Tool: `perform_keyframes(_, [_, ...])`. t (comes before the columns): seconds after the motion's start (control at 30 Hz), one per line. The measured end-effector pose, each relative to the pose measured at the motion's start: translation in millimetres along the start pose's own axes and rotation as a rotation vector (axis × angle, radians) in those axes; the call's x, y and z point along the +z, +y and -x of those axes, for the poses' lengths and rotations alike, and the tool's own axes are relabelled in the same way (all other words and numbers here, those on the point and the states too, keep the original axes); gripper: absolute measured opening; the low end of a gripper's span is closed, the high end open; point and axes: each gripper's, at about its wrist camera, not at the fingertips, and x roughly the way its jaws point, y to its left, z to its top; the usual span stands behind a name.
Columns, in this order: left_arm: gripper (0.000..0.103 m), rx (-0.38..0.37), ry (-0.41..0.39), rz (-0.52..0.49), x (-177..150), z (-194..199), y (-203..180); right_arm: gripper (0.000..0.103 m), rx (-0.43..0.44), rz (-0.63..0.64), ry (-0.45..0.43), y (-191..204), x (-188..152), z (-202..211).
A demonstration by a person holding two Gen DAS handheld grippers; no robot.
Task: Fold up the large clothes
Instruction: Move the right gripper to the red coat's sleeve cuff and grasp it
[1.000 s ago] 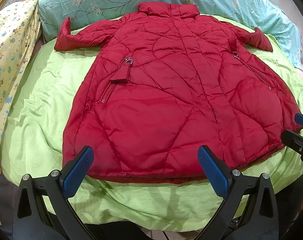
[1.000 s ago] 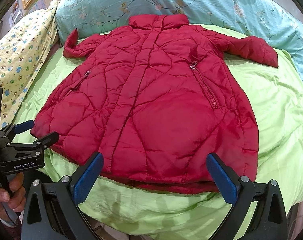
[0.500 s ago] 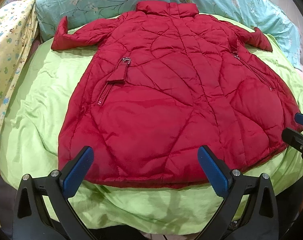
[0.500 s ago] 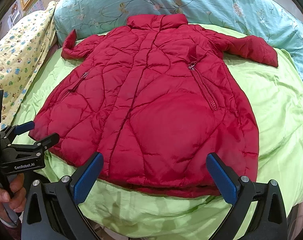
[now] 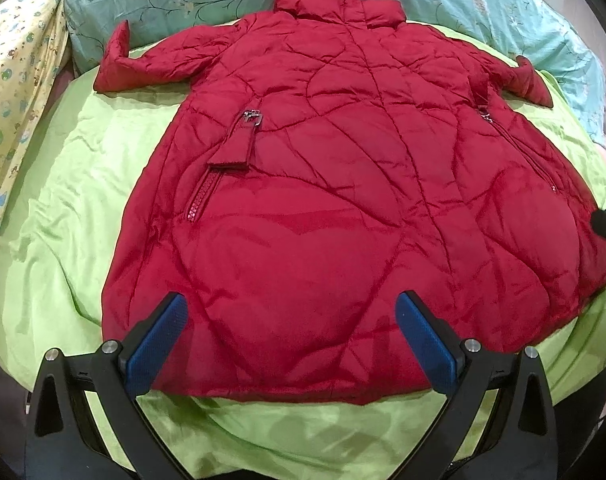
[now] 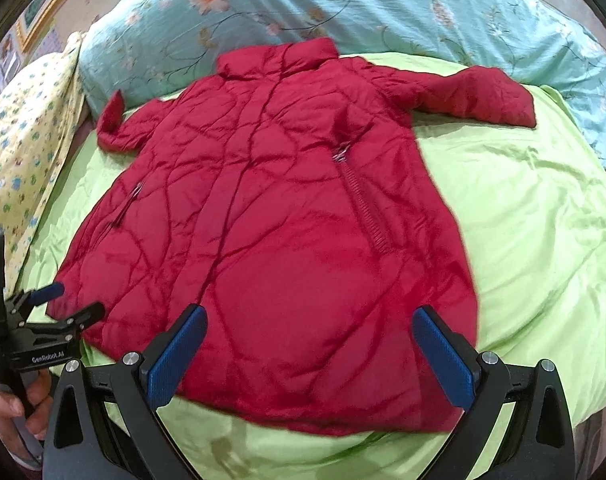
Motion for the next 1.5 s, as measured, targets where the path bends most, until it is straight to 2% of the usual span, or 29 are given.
perform_keyframes(0.27, [0.103,-0.028,0.018,0.005,13.4,-8.2,-0.4,0.103,0.020,-0.075,-0.056,-31.8,25.2,-4.2])
perform_keyframes(0.47, [0.103,-0.029,0.025,0.006,23.1,-15.1,1.8,0.103,0.003,-0.145,-0.074,-68.8,58.7,-13.2])
perform_keyframes(0.73, [0.103,-0.021,0.020,0.023,47.5,-23.9,9.9,0.103,-0.005,-0.255,-0.098,-126.8,118.9,-27.9])
perform_keyframes(0.93, [0.103,-0.015,0.031,0.033,66.5,-34.6,15.6,0.103,-0.035,-0.367,-0.091,-183.6,174.7,-60.1])
perform_keyframes(1.27, [0.103,0.004,0.105,0.053,85.2,-72.9,20.2,0.100,-0.200,-0.503,-0.119,-271.5,274.4,-121.5])
perform_keyframes(1.43, [0.103,0.007,0.151,0.027,84.1,-90.6,11.5,0.092,-0.276,-0.543,-0.075,-306.1,305.8,-161.2])
perform_keyframes(1.5, [0.103,0.015,0.154,0.018,84.2,-92.6,9.5,0.085,-0.321,-0.527,-0.038,-312.1,310.7,-177.3])
